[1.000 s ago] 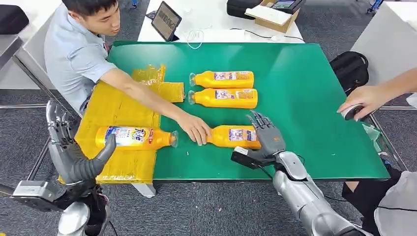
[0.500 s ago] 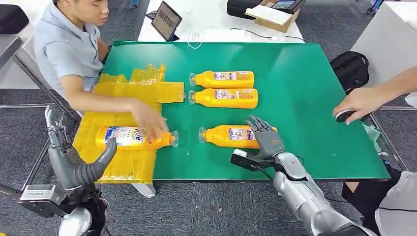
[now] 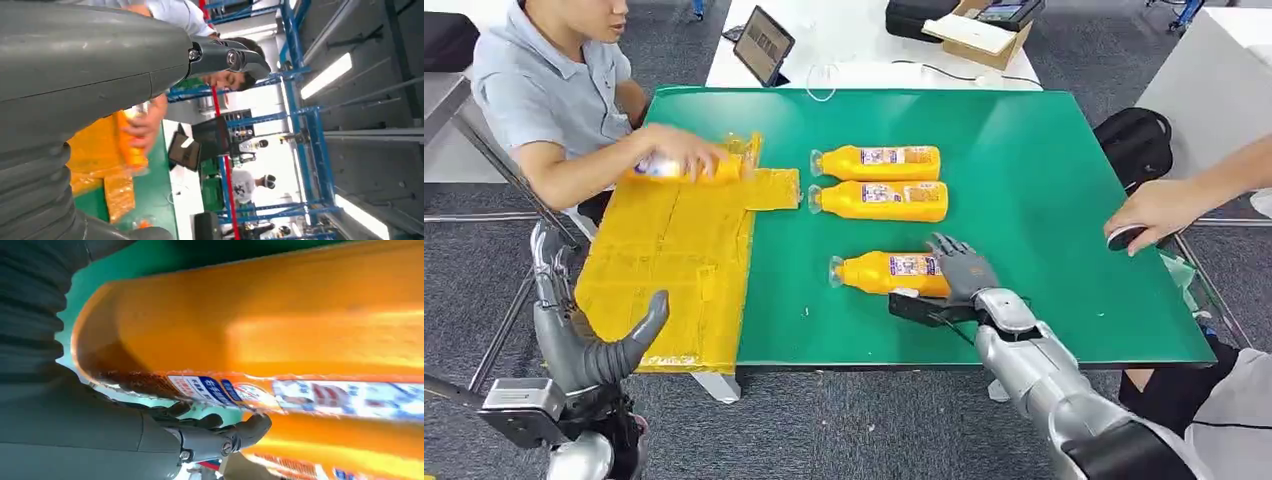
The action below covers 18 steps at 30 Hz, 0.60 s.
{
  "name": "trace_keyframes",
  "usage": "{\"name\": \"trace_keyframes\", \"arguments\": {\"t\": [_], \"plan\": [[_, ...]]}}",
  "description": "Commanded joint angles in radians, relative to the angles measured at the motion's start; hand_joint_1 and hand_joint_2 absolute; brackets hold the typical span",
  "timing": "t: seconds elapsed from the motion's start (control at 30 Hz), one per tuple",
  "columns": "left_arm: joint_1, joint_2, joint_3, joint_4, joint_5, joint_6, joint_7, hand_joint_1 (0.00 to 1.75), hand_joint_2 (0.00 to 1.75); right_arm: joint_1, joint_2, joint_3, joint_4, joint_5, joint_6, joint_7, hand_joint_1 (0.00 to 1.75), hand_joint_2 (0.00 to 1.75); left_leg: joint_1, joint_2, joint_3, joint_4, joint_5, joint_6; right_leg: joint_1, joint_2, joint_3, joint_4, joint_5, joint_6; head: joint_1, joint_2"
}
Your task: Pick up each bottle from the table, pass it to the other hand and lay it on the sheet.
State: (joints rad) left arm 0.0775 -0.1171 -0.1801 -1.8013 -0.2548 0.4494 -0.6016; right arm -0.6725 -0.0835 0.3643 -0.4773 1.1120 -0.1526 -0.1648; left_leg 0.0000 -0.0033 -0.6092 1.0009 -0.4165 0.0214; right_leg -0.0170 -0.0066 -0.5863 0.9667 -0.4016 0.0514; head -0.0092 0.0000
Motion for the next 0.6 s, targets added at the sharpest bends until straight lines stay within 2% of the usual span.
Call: {"name": "trace_keyframes", "arguments": {"t": [0.03, 0.2, 0.23, 0.27, 0.43, 0.47, 0.53, 0.6], "plan": [[-0.023, 0.019, 0.013, 0.057, -0.007, -0.006, -0.005, 0.00, 1.75, -0.060, -0.009, 0.091, 0.147, 0.012, 0.053, -0.008, 1.71, 1.75, 0.001, 0.000, 0.003, 0.000, 0.000, -0.001, 0.001, 0.000, 0.003, 0.000, 0.000, -0.002, 0.000, 0.000], [-0.030, 0.020, 0.021, 0.061, -0.008, 0.002, -0.005, 0.00, 1.75, -0.084, -0.010, 0.101, 0.165, 0.016, 0.089, 0.003, 1.62, 1.75, 0.000, -0.001, 0.002, -0.001, 0.001, 0.000, 0.000, -0.001, 0.003, -0.001, 0.000, -0.001, 0.000, 0.000], [-0.031, 0.020, 0.023, 0.065, -0.007, 0.003, -0.005, 0.00, 1.75, -0.085, -0.012, 0.105, 0.171, 0.017, 0.102, 0.000, 1.73, 1.75, 0.000, -0.001, 0.003, -0.001, 0.001, 0.000, 0.001, -0.001, 0.004, 0.000, 0.000, -0.002, 0.000, 0.000], [-0.032, 0.021, 0.023, 0.068, -0.005, 0.002, -0.007, 0.00, 1.75, -0.083, -0.015, 0.108, 0.169, 0.014, 0.113, -0.018, 1.75, 1.75, 0.000, -0.001, 0.003, -0.001, 0.001, 0.000, 0.001, -0.001, 0.003, -0.001, 0.000, -0.001, 0.000, 0.000], [-0.028, 0.023, 0.022, 0.067, 0.000, -0.001, -0.018, 0.00, 1.75, -0.046, -0.007, 0.083, 0.127, -0.080, 0.099, -0.178, 1.75, 1.75, 0.001, -0.002, 0.004, -0.001, 0.001, 0.000, 0.001, -0.002, 0.005, -0.001, 0.000, -0.001, 0.000, 0.000], [-0.024, 0.021, 0.021, 0.069, 0.009, -0.012, -0.015, 0.00, 1.75, -0.016, 0.010, 0.018, 0.083, -0.189, 0.104, -0.283, 1.75, 1.75, 0.001, -0.001, 0.004, -0.001, 0.001, 0.000, 0.001, -0.001, 0.005, -0.002, 0.000, -0.001, 0.000, 0.000], [-0.019, 0.018, 0.019, 0.069, 0.017, -0.020, -0.013, 0.00, 1.75, 0.008, 0.022, -0.002, 0.046, -0.231, 0.102, -0.308, 1.75, 1.75, 0.001, -0.001, 0.005, -0.002, 0.000, 0.000, 0.001, -0.001, 0.005, -0.002, 0.000, -0.001, 0.000, 0.000], [-0.010, 0.003, 0.016, 0.081, 0.067, -0.074, 0.010, 0.00, 1.75, 0.084, 0.056, -0.069, -0.092, -0.393, 0.113, -0.415, 1.75, 1.75, 0.001, 0.001, 0.004, -0.001, 0.000, 0.000, 0.002, 0.001, 0.004, -0.002, 0.001, -0.001, 0.000, 0.000]]}}
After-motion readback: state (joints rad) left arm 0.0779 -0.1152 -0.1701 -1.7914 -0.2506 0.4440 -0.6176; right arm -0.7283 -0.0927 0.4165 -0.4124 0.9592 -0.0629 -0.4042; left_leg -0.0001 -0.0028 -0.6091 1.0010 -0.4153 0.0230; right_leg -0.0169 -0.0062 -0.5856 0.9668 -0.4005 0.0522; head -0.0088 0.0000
